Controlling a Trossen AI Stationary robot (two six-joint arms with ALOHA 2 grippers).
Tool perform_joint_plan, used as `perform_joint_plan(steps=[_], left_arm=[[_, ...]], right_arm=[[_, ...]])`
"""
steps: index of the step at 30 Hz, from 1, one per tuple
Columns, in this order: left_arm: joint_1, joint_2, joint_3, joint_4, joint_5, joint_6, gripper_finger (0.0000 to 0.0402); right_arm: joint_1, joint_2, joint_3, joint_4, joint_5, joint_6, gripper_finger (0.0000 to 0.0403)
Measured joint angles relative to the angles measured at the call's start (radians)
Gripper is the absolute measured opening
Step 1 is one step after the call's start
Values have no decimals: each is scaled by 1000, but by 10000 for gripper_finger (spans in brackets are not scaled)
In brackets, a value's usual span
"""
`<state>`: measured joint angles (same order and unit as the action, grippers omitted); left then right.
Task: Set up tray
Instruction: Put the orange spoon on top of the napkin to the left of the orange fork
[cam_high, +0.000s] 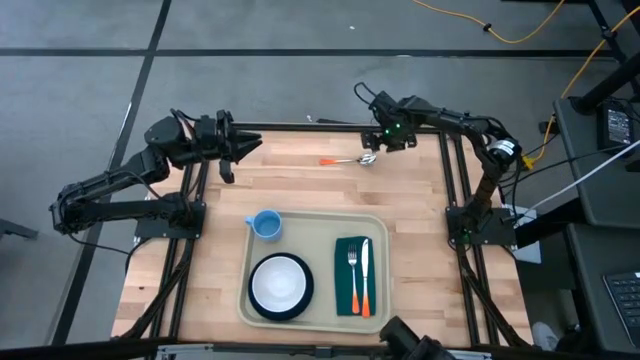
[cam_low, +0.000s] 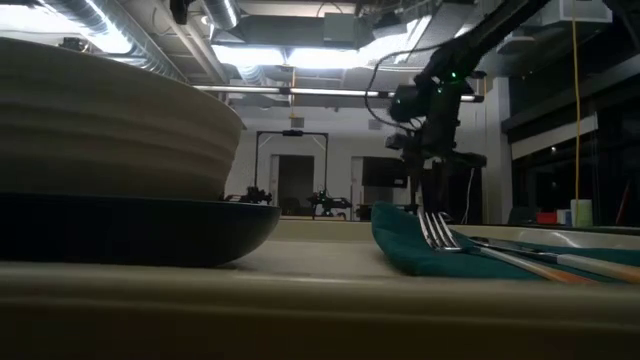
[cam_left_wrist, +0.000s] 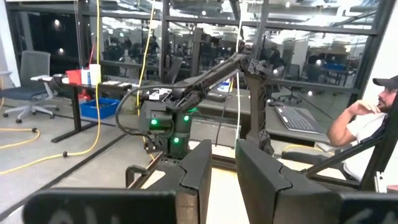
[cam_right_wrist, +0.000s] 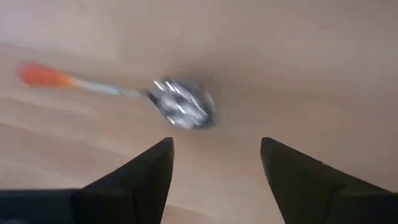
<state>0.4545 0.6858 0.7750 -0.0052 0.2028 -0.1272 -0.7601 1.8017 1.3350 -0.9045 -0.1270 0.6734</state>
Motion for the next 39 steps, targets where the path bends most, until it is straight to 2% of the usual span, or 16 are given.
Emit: perform_joint_plan(steps=[4,7,13,17,28,39], left_arm=[[0,3,0,-21,0,0,68],[0,2,0,-22,0,0,68],[0,2,0,-21,0,0,68],[0,2,0,-21,0,-6,68],[0,2,0,-22,0,-9,68],[0,2,0,-22,0,-8,68]], right_arm=[[-21,2,-106,5,-77,-13,245],[-24,3,-169,71,-134,-9,245],[-6,3,-189,264,-160,24,245],[-14,3,-189,312,-146,59,245],[-42,3,-189,268,-137,29,245],[-42,3,-156,242,-190,8,245]])
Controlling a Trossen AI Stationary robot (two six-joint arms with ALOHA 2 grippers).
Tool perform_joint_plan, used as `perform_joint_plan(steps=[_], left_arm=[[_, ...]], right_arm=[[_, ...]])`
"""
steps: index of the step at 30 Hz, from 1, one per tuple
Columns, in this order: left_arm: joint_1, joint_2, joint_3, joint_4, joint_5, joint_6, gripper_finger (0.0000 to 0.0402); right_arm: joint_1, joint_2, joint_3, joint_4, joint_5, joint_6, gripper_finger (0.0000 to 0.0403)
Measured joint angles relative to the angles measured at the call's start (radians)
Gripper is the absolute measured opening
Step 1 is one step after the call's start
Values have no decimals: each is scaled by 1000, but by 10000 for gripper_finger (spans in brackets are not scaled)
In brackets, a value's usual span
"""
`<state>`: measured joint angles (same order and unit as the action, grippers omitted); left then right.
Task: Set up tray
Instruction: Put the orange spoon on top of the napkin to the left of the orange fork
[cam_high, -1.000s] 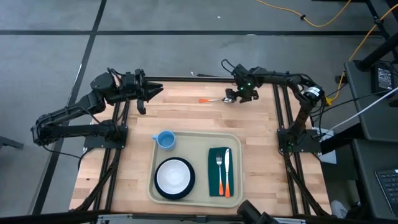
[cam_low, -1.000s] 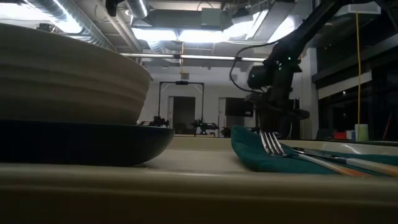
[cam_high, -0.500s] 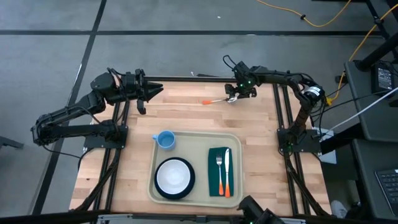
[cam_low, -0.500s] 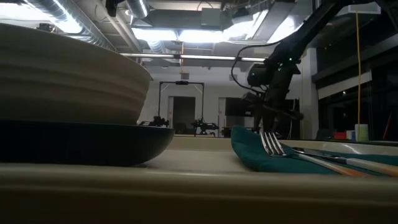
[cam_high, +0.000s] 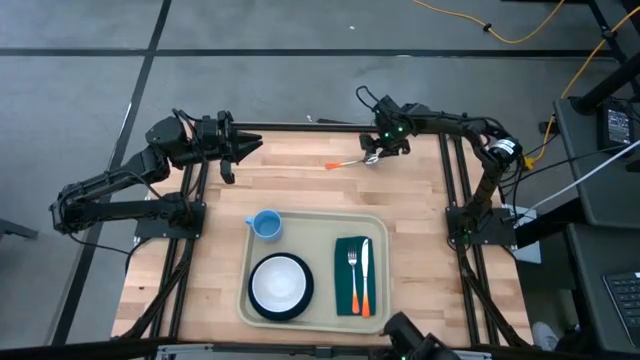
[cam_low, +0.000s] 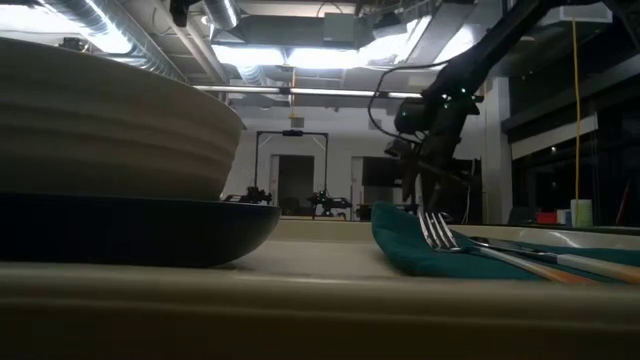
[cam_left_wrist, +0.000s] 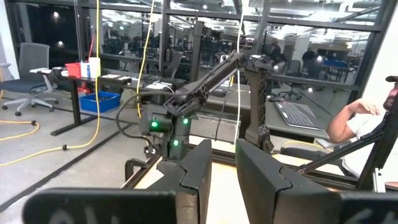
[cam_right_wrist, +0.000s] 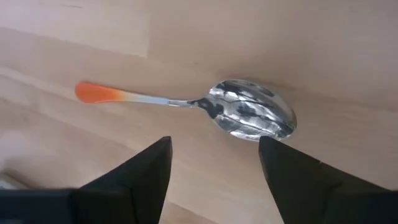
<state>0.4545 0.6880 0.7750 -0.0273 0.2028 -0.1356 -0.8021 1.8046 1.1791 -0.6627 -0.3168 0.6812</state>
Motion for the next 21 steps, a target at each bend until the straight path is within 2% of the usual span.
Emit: perform_joint_plan(steps=[3,9,14,21], left_arm=[[0,0,0,0,0,0,68],[0,0,0,0,0,0,68],[0,0,0,0,0,0,68],[0,0,0,0,0,0,68]], right_arm=[[-1,0,55,-64,9,-40,245],[-23,-2,166,-288,163,-138,245],[-36,-1,166,-298,159,-139,245],[-36,0,99,-244,133,-140,245]])
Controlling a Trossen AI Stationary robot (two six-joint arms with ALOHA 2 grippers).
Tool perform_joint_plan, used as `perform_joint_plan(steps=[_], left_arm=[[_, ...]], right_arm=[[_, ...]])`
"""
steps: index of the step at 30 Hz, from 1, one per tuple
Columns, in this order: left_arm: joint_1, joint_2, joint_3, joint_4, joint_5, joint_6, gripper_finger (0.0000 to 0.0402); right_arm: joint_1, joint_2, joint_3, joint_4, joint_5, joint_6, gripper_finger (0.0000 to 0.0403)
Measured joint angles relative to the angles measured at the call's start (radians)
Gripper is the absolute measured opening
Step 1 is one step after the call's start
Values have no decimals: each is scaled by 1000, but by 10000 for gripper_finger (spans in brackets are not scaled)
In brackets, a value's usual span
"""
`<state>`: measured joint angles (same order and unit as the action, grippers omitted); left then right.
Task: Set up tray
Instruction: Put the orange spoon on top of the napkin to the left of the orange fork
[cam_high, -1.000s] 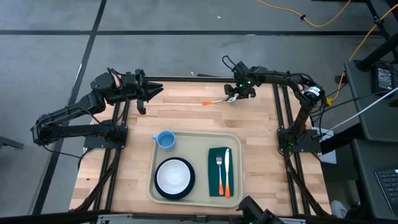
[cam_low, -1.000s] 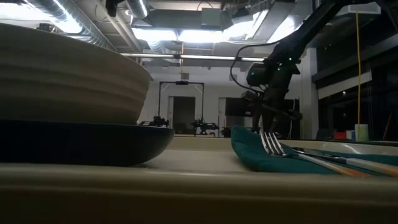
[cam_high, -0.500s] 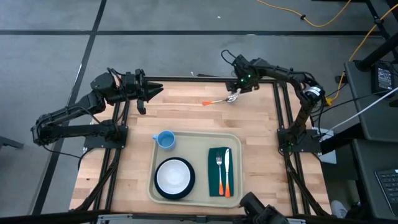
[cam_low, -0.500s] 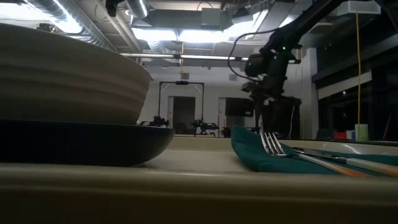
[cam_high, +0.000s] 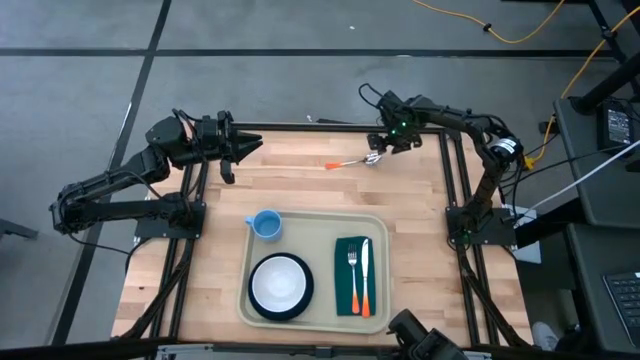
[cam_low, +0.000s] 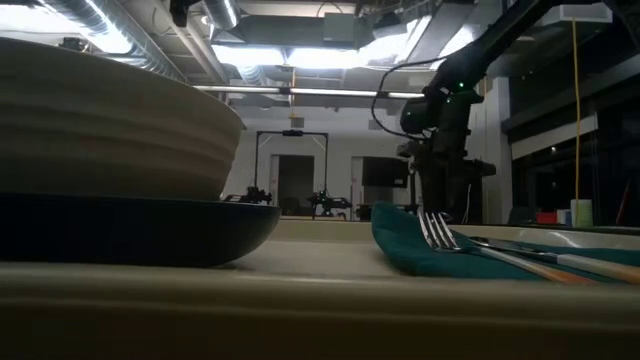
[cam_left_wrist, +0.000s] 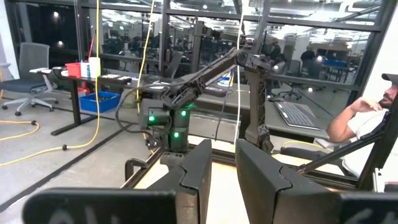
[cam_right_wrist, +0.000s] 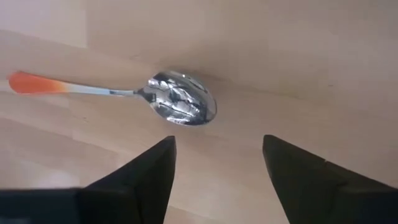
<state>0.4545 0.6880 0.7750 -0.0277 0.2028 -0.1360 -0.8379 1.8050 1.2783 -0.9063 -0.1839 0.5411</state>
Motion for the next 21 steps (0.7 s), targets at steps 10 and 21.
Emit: perform_joint_plan(steps=[10,21], left_arm=[[0,0,0,0,-2,0,67],[0,0,0,0,-3,0,68]], right_arm=[[0,2,-89,145,-39,27,245],[-6,2,-163,262,-60,63,245]])
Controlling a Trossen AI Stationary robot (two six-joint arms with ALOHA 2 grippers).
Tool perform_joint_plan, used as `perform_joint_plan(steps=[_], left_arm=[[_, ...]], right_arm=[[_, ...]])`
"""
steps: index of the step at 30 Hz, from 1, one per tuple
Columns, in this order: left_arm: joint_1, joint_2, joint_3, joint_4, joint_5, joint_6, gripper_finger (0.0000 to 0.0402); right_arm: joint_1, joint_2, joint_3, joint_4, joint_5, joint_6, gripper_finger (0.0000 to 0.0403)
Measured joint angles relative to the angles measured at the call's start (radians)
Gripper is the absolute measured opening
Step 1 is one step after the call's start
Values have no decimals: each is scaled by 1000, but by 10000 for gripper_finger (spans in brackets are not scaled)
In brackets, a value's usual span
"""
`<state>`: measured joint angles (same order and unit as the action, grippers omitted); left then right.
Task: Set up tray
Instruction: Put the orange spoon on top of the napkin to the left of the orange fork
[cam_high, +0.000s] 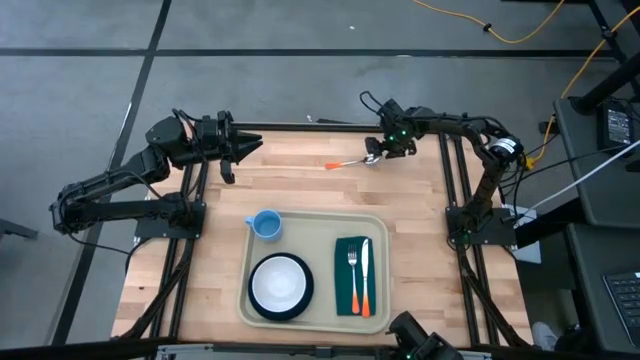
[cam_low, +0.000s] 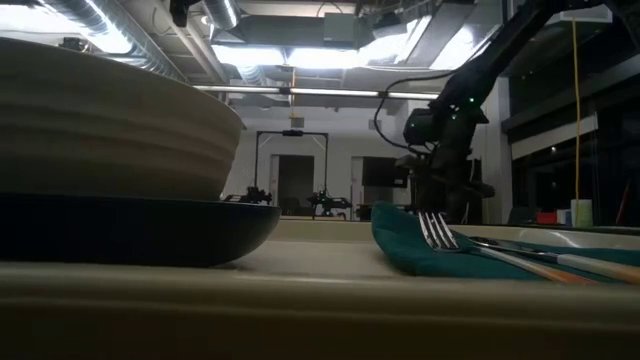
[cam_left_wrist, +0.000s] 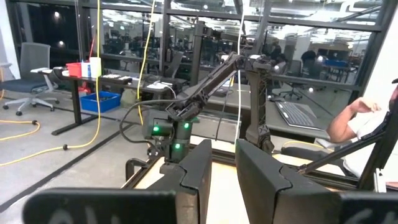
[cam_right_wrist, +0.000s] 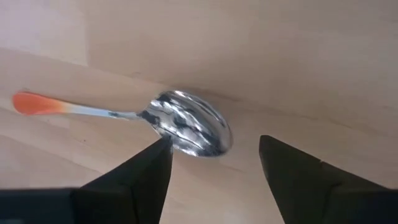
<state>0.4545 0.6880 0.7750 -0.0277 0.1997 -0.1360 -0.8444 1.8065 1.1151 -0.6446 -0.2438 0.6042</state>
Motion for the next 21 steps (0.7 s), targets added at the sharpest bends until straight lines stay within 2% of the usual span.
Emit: perform_joint_plan(steps=[13,16,21], left_arm=[[0,0,0,0,0,-3,67],[0,0,0,0,0,-5,65],[0,0,0,0,0,-7,67]], right_arm=[[0,0,-53,90,-15,22,243],[0,0,-54,105,-15,24,226],[0,0,-54,150,-19,27,175]])
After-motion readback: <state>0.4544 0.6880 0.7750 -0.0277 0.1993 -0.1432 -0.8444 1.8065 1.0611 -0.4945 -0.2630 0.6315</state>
